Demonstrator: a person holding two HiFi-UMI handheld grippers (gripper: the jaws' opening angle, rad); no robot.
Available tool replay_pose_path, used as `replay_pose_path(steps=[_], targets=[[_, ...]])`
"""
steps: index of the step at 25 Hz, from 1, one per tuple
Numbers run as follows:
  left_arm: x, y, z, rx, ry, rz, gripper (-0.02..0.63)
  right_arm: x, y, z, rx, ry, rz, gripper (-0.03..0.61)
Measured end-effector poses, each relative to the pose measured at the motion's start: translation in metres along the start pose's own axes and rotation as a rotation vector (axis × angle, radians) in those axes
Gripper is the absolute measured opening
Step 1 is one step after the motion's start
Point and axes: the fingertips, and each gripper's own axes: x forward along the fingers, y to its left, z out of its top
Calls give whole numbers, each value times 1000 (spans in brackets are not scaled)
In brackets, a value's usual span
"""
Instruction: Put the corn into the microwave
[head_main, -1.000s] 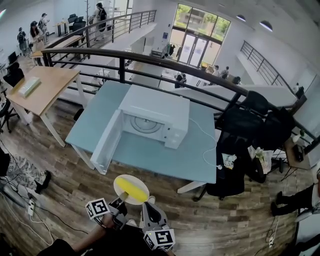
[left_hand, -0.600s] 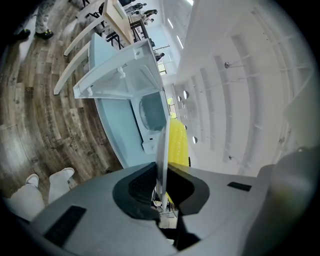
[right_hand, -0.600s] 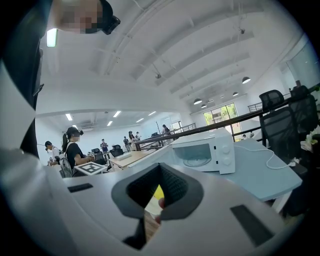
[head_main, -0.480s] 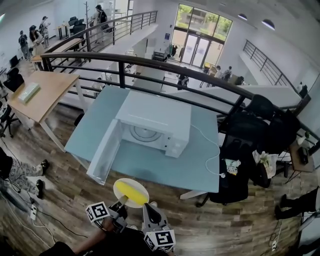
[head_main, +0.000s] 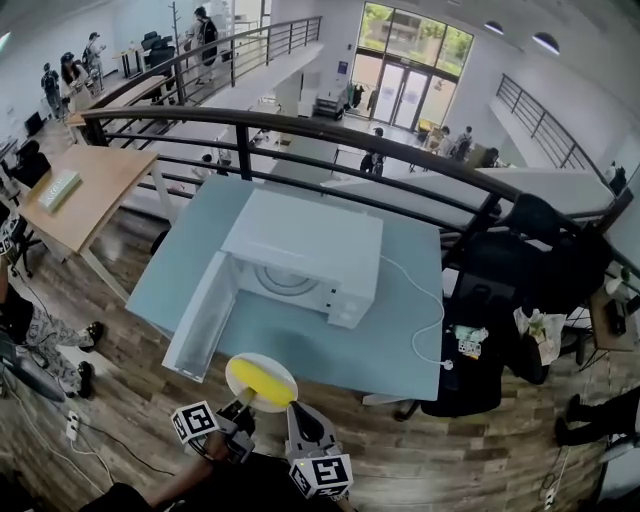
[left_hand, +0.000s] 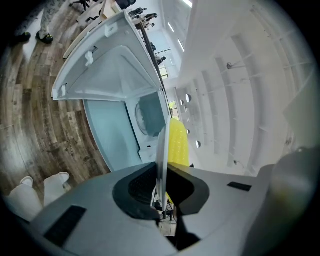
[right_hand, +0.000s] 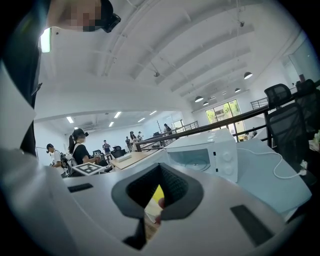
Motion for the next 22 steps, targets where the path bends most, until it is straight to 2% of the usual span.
replay_pose_path(steps=[22], targets=[[103,-26,32,-28,-174,5,29,63,-103,49,-46,-5,111,9]])
